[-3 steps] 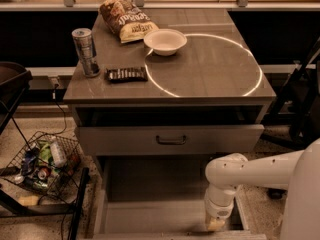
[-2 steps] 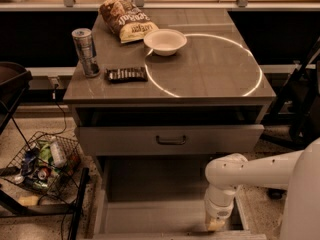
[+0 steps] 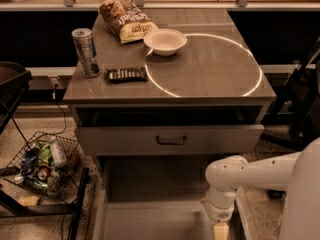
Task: Open middle drawer
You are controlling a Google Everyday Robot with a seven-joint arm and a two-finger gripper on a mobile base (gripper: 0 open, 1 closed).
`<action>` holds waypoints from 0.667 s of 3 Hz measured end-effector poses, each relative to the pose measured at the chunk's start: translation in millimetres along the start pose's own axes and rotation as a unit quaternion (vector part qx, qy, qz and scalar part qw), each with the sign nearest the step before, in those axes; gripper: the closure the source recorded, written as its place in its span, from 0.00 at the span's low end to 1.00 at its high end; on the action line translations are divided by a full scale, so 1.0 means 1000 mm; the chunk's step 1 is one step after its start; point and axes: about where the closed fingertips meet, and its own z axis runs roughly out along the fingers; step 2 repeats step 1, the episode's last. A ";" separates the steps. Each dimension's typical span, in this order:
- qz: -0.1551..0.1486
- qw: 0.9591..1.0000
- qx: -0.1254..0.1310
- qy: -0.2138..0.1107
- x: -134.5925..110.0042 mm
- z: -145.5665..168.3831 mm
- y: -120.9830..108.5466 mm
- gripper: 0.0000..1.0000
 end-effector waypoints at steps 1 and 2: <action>0.000 1.000 0.000 0.000 0.000 0.000 0.000 0.00; 0.000 1.000 0.000 0.000 0.000 0.000 0.000 0.00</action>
Offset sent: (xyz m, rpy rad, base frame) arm 0.0000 0.0000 0.0000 0.0000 0.0000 0.0000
